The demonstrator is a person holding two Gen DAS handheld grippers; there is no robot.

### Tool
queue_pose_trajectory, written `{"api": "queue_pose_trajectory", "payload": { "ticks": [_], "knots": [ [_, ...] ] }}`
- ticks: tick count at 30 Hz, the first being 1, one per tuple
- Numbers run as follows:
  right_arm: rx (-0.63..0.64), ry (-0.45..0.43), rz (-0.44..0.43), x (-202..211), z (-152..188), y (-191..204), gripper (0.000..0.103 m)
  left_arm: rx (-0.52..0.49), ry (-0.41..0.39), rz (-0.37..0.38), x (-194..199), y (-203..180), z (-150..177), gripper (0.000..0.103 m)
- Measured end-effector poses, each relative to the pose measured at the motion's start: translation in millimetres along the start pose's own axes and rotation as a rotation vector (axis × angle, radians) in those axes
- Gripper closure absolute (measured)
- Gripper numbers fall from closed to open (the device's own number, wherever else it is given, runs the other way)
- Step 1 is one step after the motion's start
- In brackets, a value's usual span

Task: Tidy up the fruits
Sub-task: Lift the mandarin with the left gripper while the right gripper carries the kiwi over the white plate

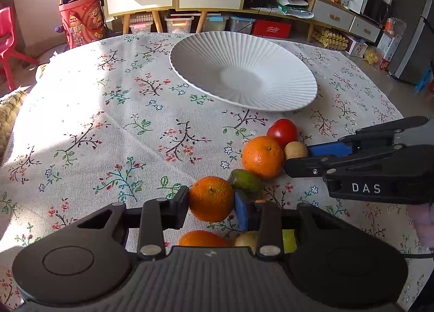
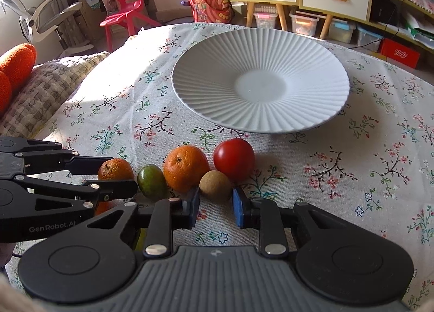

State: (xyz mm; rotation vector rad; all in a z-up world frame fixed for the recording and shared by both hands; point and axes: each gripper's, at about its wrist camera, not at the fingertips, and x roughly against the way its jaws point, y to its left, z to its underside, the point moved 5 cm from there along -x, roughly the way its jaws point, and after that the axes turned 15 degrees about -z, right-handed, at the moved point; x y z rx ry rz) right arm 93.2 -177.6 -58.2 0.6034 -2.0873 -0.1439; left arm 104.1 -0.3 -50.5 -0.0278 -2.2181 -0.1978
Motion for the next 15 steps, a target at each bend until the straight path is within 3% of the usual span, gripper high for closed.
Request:
{"api": "queue_pose_trajectory", "payload": {
  "ticks": [15],
  "knots": [
    [-0.023,-0.115,0.011,27.8,-29.9,-11.5,0.08,0.052,-0.083,0.004,6.7,-3.5,-43.1,0.083]
  ]
}}
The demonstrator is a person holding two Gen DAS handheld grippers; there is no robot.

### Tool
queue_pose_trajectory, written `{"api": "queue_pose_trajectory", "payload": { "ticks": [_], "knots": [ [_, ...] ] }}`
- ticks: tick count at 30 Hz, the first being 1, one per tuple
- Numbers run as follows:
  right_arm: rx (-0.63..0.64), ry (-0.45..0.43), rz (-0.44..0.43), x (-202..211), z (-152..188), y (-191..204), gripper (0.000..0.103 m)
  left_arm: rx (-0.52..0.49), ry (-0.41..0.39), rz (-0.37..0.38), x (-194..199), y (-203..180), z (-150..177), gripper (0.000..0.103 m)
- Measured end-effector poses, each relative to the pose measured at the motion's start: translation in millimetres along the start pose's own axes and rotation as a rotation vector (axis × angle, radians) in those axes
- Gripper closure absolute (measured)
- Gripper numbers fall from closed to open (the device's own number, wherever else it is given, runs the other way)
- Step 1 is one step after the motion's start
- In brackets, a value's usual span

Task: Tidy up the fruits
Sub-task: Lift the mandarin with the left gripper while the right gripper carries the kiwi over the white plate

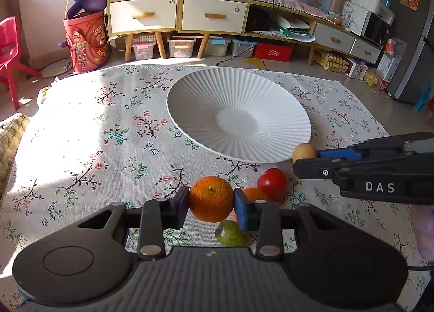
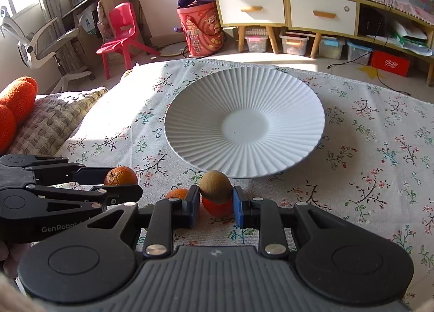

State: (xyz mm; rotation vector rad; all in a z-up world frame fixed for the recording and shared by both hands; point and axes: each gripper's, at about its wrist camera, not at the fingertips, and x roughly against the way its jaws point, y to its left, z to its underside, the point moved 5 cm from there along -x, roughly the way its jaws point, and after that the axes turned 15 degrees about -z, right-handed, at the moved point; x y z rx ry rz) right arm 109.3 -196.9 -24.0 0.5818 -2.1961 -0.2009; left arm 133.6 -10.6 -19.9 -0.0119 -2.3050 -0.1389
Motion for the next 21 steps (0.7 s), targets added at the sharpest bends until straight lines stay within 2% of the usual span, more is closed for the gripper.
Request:
{"api": "queue_pose_trajectory", "payload": {
  "ticks": [13,21],
  "knots": [
    [-0.038,-0.067,0.039,-8.5,-32.1,-37.6,0.079,0.023,-0.091,-0.008,-28.0,-21.5,-44.3,0.083],
    [0.008,-0.047,0.022,-24.2,-39.2,-43.2,0.079,0.006,-0.1,-0.002,-54.4,-36.7,-59.7,0.083]
  ]
}}
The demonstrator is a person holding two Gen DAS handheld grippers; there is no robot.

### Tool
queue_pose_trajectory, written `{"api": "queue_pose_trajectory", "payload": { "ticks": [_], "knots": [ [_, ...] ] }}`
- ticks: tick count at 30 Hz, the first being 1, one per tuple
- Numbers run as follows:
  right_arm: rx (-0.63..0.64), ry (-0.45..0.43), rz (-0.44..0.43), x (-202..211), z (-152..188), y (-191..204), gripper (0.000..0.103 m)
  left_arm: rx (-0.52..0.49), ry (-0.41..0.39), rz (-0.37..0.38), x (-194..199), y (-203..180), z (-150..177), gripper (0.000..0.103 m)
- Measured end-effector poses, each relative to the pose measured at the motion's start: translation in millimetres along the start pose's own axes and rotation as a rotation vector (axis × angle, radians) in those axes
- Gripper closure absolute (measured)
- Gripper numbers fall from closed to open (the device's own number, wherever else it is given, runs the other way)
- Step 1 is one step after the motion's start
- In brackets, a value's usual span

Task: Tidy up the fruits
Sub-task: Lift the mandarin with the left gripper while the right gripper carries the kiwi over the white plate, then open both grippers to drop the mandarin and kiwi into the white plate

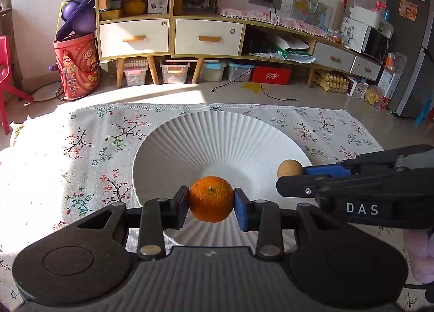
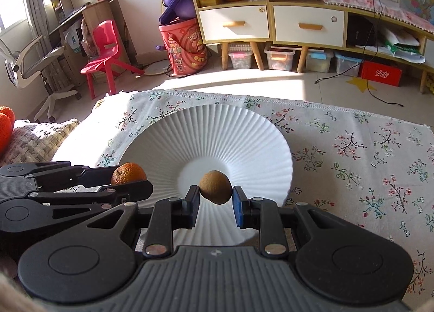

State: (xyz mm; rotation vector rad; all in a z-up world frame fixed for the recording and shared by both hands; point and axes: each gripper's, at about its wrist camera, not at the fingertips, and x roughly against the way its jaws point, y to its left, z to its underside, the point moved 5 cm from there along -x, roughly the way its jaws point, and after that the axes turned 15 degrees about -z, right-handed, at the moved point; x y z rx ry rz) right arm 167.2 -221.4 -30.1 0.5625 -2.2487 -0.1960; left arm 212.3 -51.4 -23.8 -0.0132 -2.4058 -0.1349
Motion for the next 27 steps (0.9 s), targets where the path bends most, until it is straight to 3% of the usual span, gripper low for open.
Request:
{"api": "queue_pose_trajectory", "payload": {
  "ticks": [15,27],
  "knots": [
    [0.016,0.059,0.021,-14.3,3.5,-13.9,0.079,-0.125,-0.001,-0.053,-22.9,-18.2,9.2,0.083],
    [0.018,0.066,0.009,-14.6,1.8,-11.9,0.077,-0.126,-0.001,-0.043,-20.1,-18.5,9.4,0.078]
  ]
}}
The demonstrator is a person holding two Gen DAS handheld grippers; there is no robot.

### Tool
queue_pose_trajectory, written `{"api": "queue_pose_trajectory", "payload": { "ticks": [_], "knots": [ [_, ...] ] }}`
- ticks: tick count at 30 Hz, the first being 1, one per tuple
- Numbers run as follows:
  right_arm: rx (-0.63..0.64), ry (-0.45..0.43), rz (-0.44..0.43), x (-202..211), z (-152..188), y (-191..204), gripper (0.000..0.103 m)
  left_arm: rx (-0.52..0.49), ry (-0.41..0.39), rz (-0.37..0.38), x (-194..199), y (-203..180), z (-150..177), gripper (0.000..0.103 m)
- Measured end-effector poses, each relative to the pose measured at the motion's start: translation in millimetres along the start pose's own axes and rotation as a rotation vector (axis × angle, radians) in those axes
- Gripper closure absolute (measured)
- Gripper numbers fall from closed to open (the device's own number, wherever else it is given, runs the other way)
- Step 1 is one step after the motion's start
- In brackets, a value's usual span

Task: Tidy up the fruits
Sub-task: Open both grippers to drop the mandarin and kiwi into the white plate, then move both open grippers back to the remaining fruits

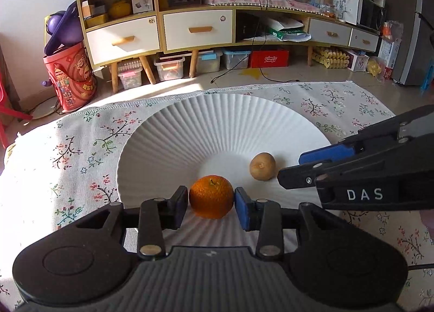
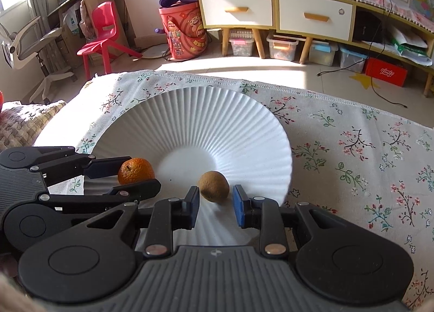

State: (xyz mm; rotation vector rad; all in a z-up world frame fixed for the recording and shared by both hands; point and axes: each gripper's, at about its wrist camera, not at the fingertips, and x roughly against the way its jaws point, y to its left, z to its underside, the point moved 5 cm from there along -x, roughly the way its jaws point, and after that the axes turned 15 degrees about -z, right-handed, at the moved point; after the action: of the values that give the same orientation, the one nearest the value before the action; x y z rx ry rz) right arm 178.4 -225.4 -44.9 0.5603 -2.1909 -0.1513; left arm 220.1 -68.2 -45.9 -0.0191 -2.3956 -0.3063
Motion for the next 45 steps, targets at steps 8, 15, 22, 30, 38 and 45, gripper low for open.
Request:
{"api": "queue_pose_trajectory", "payload": {
  "ticks": [8,15,22,30,38,45],
  "knots": [
    [-0.007,-0.019,0.009,13.6,1.7,2.8,0.059,-0.009,-0.008,0.008,11.9,4.1,5.5,0.061],
    [0.009,-0.048,0.029,28.7,6.8,14.7,0.039,0.006,-0.013,0.024,31.9,13.4,12.8,0.048],
    [0.032,-0.069,0.037,43.5,15.1,22.7,0.029,0.028,-0.024,0.035,51.0,25.7,21.8,0.037],
    [0.043,-0.09,0.068,50.4,28.2,27.7,0.018,0.102,-0.018,0.032,64.6,43.9,33.9,0.024],
    [0.062,-0.115,0.132,53.2,43.8,32.0,0.009,0.154,-0.026,-0.017,77.7,62.2,54.0,0.014],
    [0.098,-0.149,0.228,52.7,63.9,45.0,0.001,0.153,-0.054,-0.07,90.6,68.4,74.3,0.011]
  ]
}}
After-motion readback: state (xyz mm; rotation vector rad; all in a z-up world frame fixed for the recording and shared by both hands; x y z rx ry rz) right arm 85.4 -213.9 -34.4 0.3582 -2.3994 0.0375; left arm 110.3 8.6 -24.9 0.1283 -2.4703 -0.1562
